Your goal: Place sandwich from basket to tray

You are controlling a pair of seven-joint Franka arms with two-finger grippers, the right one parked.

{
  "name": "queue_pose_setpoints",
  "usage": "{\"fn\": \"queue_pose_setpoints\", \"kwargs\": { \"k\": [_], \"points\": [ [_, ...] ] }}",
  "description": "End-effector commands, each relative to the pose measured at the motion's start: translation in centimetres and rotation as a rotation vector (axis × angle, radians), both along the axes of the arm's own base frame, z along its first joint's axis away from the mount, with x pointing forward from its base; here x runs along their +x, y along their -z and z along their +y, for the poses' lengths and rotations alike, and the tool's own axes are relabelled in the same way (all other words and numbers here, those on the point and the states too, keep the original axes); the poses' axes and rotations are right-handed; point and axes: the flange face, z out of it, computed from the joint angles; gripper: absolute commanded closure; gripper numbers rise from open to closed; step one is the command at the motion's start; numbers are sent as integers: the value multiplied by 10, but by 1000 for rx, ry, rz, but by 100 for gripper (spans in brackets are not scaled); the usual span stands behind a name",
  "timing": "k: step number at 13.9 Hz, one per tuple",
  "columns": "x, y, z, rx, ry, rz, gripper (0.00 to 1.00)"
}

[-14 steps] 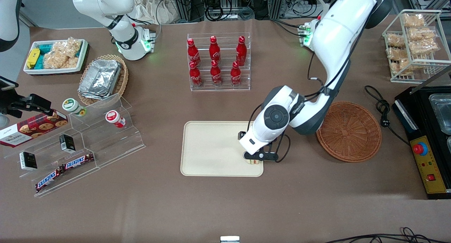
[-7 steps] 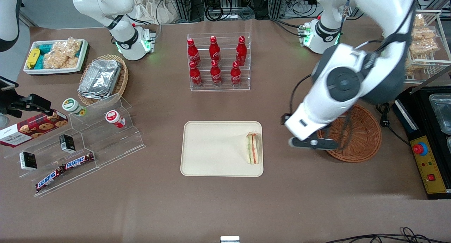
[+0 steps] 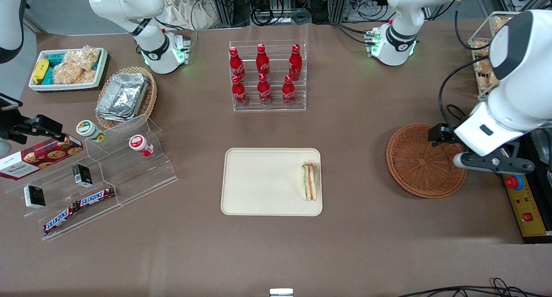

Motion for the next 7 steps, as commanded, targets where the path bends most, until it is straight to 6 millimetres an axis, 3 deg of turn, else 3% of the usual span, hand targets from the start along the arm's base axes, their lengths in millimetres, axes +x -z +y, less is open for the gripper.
{"fn": "queue_pose_setpoints", "kwargs": {
  "k": [1, 3, 7],
  "points": [
    [-8, -1, 17, 23, -14, 28, 1],
    [-15, -17, 27, 24, 5, 12, 1],
    [-24, -27, 51, 37, -16, 33, 1]
  ]
}}
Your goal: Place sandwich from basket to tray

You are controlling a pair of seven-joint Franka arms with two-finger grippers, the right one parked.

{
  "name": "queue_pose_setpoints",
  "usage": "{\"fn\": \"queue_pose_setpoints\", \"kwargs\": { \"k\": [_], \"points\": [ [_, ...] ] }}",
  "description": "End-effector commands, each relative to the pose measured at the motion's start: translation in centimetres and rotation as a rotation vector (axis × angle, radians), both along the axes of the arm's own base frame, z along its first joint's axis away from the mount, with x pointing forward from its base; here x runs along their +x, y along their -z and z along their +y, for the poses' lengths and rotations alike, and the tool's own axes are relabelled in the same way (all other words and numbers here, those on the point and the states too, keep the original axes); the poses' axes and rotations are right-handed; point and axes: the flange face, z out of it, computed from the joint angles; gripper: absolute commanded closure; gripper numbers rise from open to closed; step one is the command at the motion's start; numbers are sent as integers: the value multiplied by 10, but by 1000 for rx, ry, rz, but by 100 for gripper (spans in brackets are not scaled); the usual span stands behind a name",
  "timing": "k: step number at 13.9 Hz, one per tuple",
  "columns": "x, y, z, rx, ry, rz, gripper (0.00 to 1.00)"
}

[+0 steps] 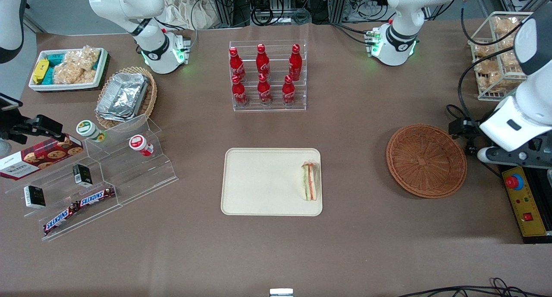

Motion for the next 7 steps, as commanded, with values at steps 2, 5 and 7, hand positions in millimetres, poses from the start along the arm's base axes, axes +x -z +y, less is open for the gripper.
{"fn": "queue_pose_setpoints", "kwargs": {
  "k": [2, 5, 7],
  "points": [
    [-15, -11, 16, 4, -7, 14, 1],
    [-18, -15, 27, 16, 1, 25, 1],
    [-20, -17, 33, -33, -20, 26, 1]
  ]
}}
